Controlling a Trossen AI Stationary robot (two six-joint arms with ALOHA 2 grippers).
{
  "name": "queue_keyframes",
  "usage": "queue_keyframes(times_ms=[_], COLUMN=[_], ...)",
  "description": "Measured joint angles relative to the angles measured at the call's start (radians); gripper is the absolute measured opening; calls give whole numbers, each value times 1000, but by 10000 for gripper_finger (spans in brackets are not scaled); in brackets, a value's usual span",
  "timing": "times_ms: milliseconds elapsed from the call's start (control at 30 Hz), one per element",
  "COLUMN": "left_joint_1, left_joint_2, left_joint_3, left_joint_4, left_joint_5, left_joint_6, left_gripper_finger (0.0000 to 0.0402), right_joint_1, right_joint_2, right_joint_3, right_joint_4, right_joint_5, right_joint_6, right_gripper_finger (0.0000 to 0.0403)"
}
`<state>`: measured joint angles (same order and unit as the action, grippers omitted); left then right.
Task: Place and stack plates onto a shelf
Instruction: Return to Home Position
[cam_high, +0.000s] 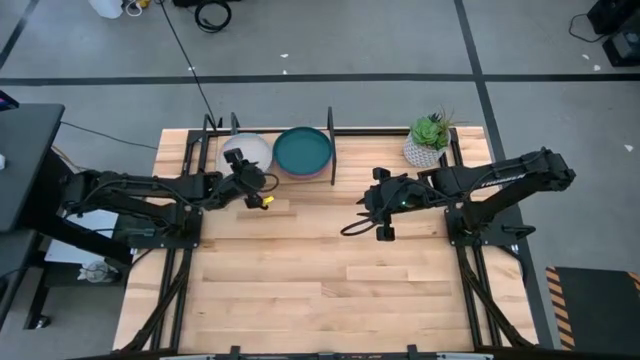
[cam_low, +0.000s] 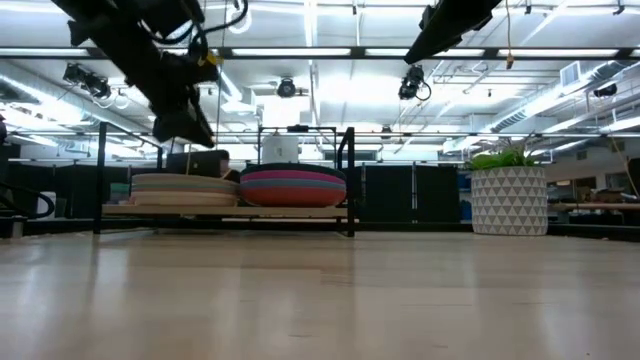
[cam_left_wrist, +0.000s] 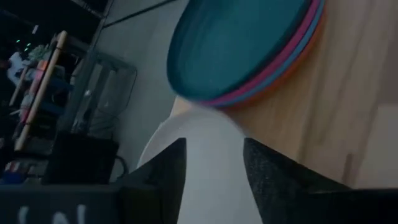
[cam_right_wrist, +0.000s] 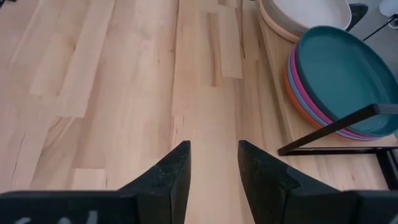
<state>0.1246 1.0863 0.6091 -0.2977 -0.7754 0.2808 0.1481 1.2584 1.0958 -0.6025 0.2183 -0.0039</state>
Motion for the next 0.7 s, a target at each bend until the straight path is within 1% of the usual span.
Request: queue_keyframes(times_ms=[133, 200, 267, 367, 433, 500, 700], left_joint_1=[-6, -6, -6, -7, -13, -31, -143], left_joint_2=[0, -1, -2, -7, -7, -13, -111], left_joint_3=[47, 67, 73, 72, 73, 72, 72], left_joint_4=[0, 1, 28, 80, 96, 95, 100], left_joint_5=[49, 94, 186, 379, 470, 501, 510], left_joint_6=[-1, -11, -25, -59, -82, -93, -120], left_gripper_finger=[180, 182, 182, 176, 170, 164, 139], right_joint_1=[-7, -7, -7, -7, -7, -7, -7], right_joint_2=[0, 0, 0, 0, -3, -4, -24], right_joint_3=[0, 0, 0, -13, -45, -84, -195], right_joint_4=[0, -1, -5, 1, 6, 31, 136], right_joint_5=[-2, -2, -2, -3, -3, -3, 7], right_joint_6=[0, 0, 2, 3, 4, 16, 63], right_gripper_finger=[139, 139, 139, 139, 139, 139, 139])
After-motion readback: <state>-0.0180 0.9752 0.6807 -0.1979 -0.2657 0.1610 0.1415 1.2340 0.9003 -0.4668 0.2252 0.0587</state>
